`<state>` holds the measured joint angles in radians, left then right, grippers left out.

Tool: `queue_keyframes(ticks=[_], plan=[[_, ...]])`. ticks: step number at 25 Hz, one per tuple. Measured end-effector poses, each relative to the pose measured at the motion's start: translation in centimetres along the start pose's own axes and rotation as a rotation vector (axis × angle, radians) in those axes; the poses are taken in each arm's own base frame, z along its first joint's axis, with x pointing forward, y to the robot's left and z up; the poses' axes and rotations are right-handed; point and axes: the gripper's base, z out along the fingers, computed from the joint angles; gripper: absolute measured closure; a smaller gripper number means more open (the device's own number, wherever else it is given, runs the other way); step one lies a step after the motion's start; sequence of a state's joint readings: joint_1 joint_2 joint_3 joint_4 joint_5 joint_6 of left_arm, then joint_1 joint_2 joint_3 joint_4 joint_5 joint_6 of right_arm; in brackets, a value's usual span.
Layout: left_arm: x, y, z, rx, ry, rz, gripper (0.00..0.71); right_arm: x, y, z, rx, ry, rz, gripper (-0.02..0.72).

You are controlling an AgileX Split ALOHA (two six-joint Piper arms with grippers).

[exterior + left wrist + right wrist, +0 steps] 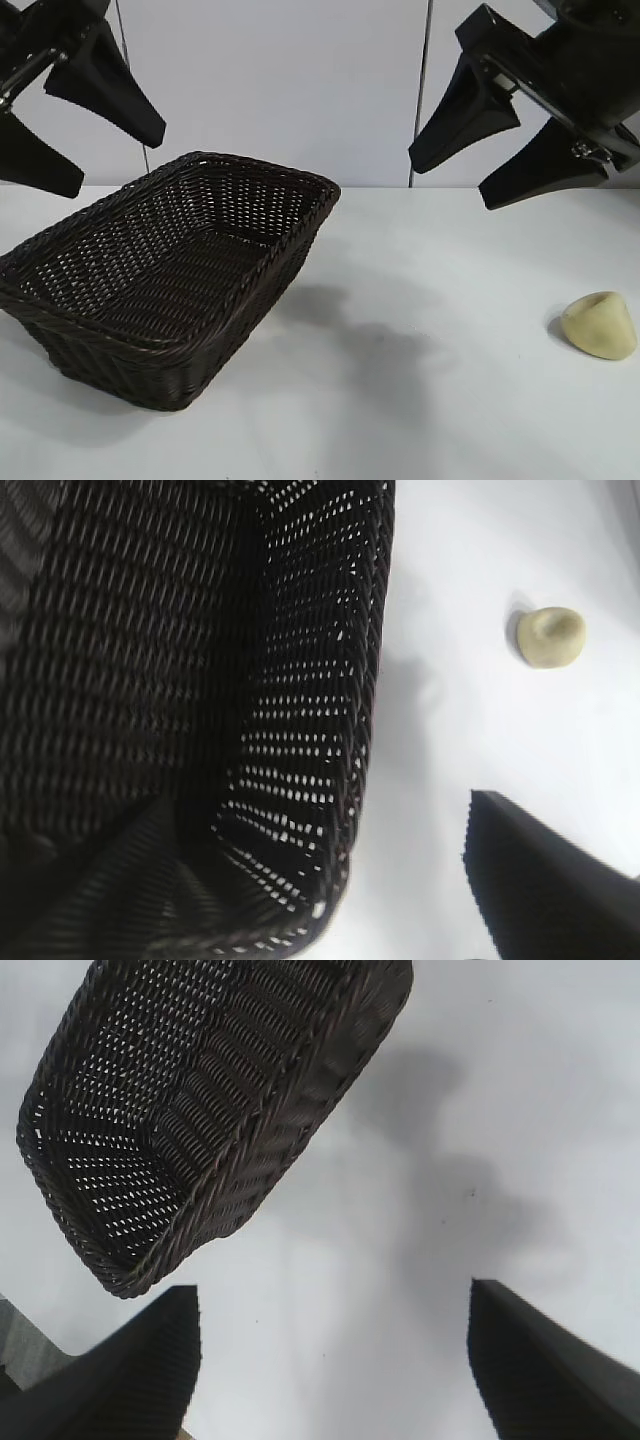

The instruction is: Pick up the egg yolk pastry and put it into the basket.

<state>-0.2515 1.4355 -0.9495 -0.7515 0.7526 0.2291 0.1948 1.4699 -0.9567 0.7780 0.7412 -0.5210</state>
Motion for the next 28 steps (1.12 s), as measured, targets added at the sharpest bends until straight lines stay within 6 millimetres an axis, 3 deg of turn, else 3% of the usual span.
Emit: queue_keyframes(ticks=[8, 13, 23, 28], plan=[[-0.1, -0.1, -2.3, -0.142, -0.012, -0.371, 0.136, 0.0, 0.0, 0.0, 0.0, -0.001, 0.0, 0.167], [0.2, 0.6, -2.6, -0.243, -0.034, -0.557, 0.136, 0.0, 0.0, 0.0, 0.001, -0.001, -0.001, 0.167], [3.3, 2.6, 0.1, -0.365, -0.095, -0.74, 0.136, 0.0, 0.0, 0.0, 0.001, 0.0, -0.001, 0.167], [3.7, 3.6, 1.3, -0.383, -0.092, -0.764, 0.136, 0.0, 0.0, 0.0, 0.001, 0.0, -0.001, 0.167]])
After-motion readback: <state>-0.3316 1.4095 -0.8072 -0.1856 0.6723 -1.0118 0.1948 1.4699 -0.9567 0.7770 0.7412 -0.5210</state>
